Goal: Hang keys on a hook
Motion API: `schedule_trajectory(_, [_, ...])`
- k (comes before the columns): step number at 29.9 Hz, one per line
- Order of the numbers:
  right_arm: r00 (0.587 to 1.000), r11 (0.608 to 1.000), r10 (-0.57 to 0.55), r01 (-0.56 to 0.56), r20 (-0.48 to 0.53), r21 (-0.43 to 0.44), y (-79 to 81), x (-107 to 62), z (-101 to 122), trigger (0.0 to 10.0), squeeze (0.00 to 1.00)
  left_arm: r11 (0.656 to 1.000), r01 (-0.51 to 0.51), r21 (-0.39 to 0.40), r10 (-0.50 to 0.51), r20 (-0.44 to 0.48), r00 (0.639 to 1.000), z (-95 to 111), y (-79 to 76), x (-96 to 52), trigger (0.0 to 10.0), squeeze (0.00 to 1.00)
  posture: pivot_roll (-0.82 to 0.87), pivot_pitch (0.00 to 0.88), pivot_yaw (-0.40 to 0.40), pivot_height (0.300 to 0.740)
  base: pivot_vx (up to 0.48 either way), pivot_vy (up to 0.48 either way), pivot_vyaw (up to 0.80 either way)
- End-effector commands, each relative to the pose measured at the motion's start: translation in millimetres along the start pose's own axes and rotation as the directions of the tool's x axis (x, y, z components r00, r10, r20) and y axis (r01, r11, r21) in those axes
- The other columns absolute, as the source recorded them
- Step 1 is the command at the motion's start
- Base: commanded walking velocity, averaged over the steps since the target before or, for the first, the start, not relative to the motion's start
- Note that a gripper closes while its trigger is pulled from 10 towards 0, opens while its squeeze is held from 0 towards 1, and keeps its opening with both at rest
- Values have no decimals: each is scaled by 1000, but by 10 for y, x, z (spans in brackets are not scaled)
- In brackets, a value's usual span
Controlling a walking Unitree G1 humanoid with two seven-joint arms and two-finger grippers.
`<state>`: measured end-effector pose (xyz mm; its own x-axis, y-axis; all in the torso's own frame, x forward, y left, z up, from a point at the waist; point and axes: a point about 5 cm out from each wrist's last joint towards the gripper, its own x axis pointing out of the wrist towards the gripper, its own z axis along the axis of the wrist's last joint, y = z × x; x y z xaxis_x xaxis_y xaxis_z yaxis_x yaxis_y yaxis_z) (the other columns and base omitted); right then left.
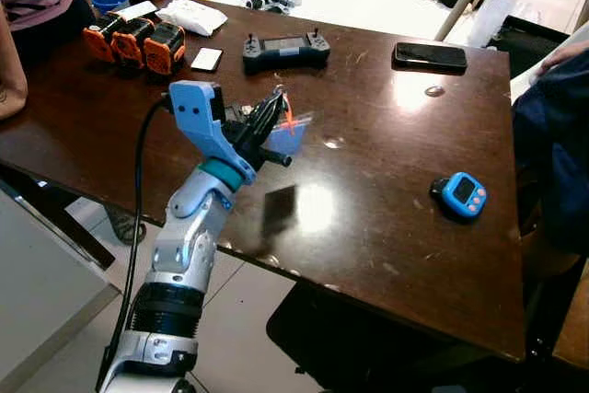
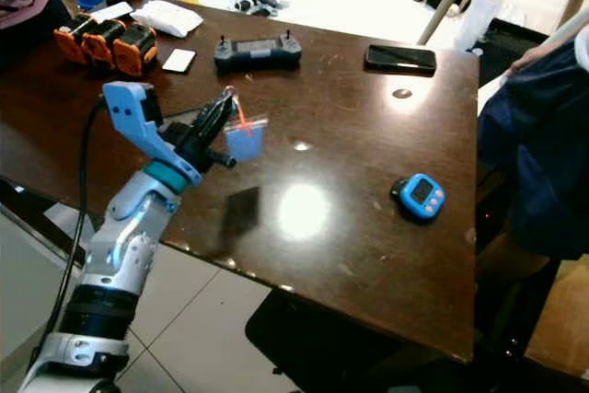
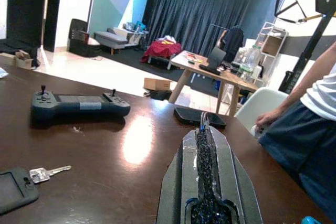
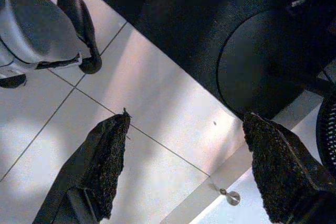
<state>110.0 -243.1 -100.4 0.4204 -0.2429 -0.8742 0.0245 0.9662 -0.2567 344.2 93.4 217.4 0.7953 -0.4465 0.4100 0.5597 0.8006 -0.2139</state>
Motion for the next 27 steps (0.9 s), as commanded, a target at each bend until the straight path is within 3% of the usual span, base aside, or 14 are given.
schedule_trajectory(1, [1000, 1000, 13, -13, -24, 0, 38, -12, -71, 10000, 0, 1000, -8, -13, 8, 15, 1000, 34, 9, 2, 0, 0, -103, 58, 103, 740, 0, 0, 0])
schedule_trajectory(4, [998, 998, 54, -53, -11, 36, 61, -9, -46, 10000, 0, 999, -33, -36, 35, 33, 999, 56, 35, -12, 0, 0, -98, 50, 106, 740, 0, 0, 429])
schedule_trajectory(9, [998, 998, 64, -63, -10, 20, 58, -5, -28, 10000, 0, 997, -39, -73, 45, 81, 996, 132, 36, 2, 0, 0, -94, 48, 97, 740, 0, 0, 794])
schedule_trajectory(13, [998, 998, 62, -62, -12, 21, 51, -4, -26, 10000, 0, 997, 7, -81, 1, 94, 996, 180, 18, -5, 0, 0, -93, 47, 93, 740, 0, 0, 794])
schedule_trajectory(14, [998, 998, 63, -63, -12, 21, 52, -4, -27, 10000, 0, 997, 8, -77, -1, 89, 996, 179, 26, -14, 4039, 0, -93, 48, 95, 740, 0, 0, 794])
schedule_trajectory(16, [998, 998, 63, -63, -12, 21, 52, -4, -27, 10000, 0, 997, 8, -77, -1, 89, 996, 179, 26, -14, 4039, 0, -93, 48, 95, 740, 0, 0, 794])
schedule_trajectory(17, [998, 998, 64, -64, -13, 21, 53, -5, -29, 10000, 0, 997, 5, -74, 2, 85, 996, 178, 38, -20, 8667, 0, -93, 48, 95, 740, 0, 0, 794])
schedule_trajectory(18, [998, 998, 67, -67, -13, 22, 55, -5, -30, 10000, 0, 997, -4, -75, 10, 83, 996, 183, 56, -23, 10000, 0, -94, 48, 96, 740, 0, 0, 794])
schedule_trajectory(27, [997, 996, 80, -79, -16, 35, 75, -7, -41, 10000, 0, 998, -29, -53, 34, 102, 994, 282, 98, 28, 10000, 0, -95, 49, 101, 740, 0, 0, 794])
